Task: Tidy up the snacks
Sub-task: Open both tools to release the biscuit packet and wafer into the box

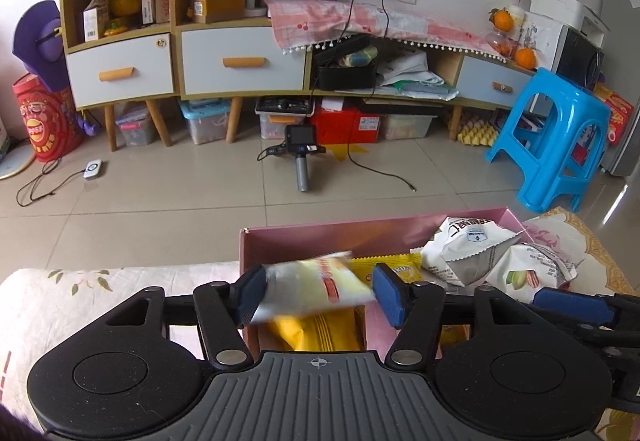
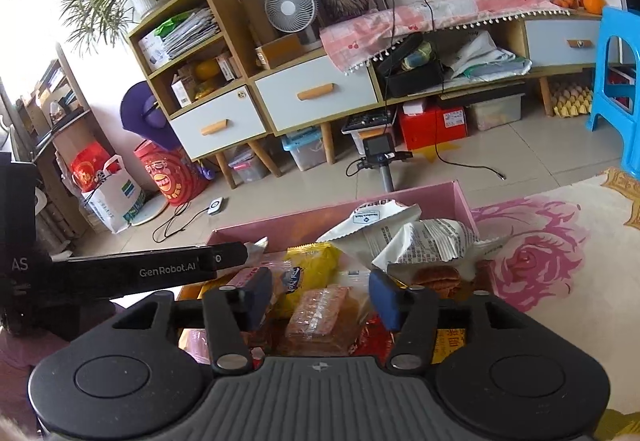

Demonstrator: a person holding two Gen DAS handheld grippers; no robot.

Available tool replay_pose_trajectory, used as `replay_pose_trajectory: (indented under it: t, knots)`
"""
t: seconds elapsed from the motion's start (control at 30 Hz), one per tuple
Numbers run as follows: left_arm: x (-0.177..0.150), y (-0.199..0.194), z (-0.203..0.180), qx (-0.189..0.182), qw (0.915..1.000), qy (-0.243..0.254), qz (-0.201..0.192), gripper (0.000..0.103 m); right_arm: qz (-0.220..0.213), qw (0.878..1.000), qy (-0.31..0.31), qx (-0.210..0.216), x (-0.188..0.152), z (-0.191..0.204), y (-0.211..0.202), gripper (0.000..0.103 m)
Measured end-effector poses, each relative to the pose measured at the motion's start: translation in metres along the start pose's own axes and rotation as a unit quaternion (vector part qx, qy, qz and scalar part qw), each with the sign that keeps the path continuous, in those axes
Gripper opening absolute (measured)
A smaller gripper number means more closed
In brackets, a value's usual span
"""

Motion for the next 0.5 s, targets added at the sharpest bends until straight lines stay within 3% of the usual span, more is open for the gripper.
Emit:
replay_pose_trajectory:
  t: [0.13, 0.23, 0.5]
  knots:
    - [-0.001, -0.009, -0.002, -0.004, 0.9999, 0.008, -0.009, 0.073, 0.001, 1.0, -0.008, -0.003, -0.001, 0.004, -0.002, 0.057]
    - [-0.002, -0.017, -0.003, -0.004, 0.9999, 0.011, -0.01, 0.074, 0.0, 1.0, -0.012, -0.004, -0.001, 0.006, -0.007, 0.067]
    - [-0.01, -0.047, -0.005, -0.009, 0.9997, 0.007, -0.021, 0.081, -0.008, 0.999, -0.033, -0.018, 0.001, 0.012, -0.027, 0.08]
Point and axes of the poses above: each gripper's, at about its wrist camera, not at the fingertips, and y roughly the way its jaws point, z to its left, x to its top, the point moved 7 cm from there along y, roughly the way its jaws point, and after that the axes turned 15 degrees about y, right-handed, at the moved point
